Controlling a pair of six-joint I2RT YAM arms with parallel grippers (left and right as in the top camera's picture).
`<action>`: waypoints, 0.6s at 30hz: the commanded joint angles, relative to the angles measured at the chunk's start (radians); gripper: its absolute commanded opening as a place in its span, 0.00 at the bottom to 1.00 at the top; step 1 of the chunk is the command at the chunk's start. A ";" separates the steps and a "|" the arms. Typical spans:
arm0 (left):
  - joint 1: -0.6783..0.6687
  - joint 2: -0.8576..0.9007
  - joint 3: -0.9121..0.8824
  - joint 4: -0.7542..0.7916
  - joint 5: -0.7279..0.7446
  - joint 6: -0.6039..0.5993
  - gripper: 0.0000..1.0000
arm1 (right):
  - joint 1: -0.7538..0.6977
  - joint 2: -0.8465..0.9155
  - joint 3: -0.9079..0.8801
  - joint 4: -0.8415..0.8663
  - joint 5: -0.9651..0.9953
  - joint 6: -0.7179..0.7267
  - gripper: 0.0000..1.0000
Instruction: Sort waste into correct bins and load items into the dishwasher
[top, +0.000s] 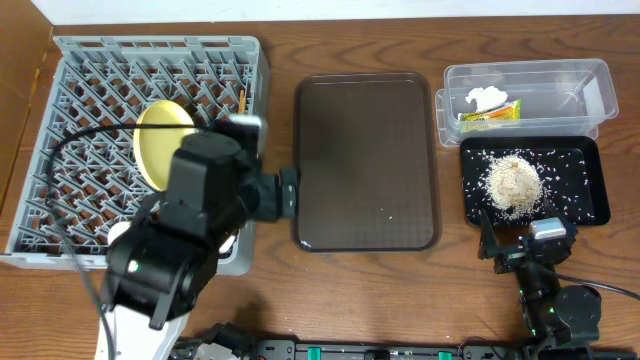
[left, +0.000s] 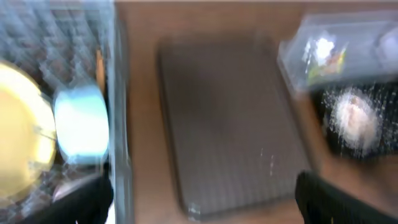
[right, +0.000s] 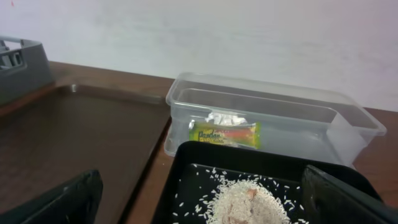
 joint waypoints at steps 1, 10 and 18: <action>0.024 -0.107 -0.049 0.139 -0.063 0.003 0.94 | -0.003 -0.003 -0.004 0.000 0.002 0.013 0.99; 0.177 -0.464 -0.469 0.418 -0.027 0.003 0.94 | -0.003 -0.003 -0.004 0.000 0.002 0.013 0.99; 0.185 -0.777 -0.836 0.663 -0.026 0.031 0.94 | -0.003 -0.003 -0.004 0.000 0.002 0.013 0.99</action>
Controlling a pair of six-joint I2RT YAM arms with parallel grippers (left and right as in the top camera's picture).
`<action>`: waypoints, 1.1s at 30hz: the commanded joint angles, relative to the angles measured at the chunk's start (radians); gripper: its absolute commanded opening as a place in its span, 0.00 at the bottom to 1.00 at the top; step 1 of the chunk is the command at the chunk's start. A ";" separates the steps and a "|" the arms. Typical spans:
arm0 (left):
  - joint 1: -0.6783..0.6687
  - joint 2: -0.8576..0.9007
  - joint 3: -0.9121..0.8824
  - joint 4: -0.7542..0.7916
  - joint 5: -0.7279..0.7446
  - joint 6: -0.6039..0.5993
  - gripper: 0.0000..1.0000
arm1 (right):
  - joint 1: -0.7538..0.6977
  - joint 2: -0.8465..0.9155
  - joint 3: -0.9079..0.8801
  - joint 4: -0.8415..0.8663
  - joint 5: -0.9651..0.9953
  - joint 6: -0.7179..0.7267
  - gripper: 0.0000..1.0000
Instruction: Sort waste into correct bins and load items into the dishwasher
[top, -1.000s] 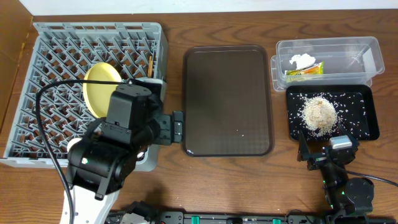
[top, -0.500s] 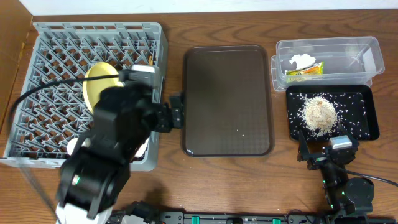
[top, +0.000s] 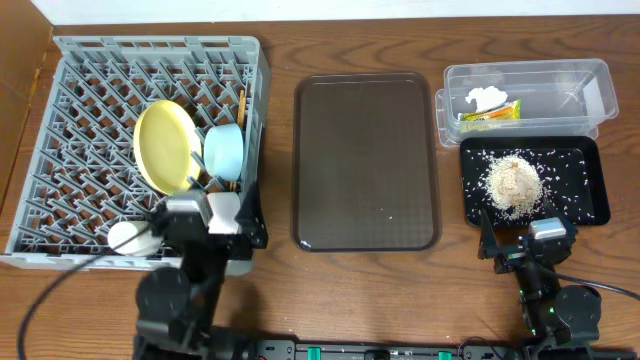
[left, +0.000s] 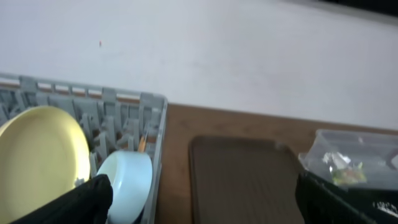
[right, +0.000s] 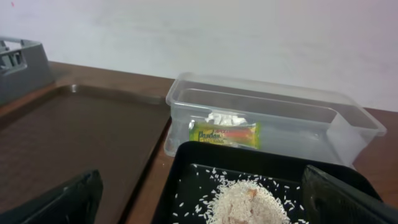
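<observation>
A yellow plate (top: 165, 147) and a light blue bowl (top: 224, 152) stand on edge in the grey dish rack (top: 70, 80). The left wrist view shows the same plate (left: 37, 162) and bowl (left: 124, 183). My left gripper (top: 212, 232) sits low at the rack's front right corner, open and holding nothing (left: 199, 211). The brown serving tray (top: 367, 160) is bare. Behind the black tray (top: 590, 150) with its rice heap (top: 513, 182) is a clear bin (top: 590, 80) containing a wrapper (right: 224, 133) and tissue. My right gripper (top: 528, 240) rests open in front of the rice (right: 202, 208).
A white cup (top: 133, 238) lies at the rack's front edge beside my left arm. A thin orange stick (top: 241, 100) is in the rack near its right wall. A white wall stands behind the table.
My left arm was stretched over the rack's right side, covering the bowl. It now sits folded low at the table's front, its camera looking level across the rack. The right arm has not moved.
</observation>
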 joint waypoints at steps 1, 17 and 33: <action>0.006 -0.122 -0.145 0.075 0.002 0.027 0.94 | -0.003 -0.003 -0.004 0.001 0.002 0.012 0.99; 0.006 -0.314 -0.494 0.201 0.002 0.029 0.95 | -0.003 -0.003 -0.004 0.001 0.002 0.012 0.99; 0.006 -0.311 -0.586 0.259 -0.001 0.028 0.95 | -0.003 -0.003 -0.004 0.001 0.002 0.012 0.99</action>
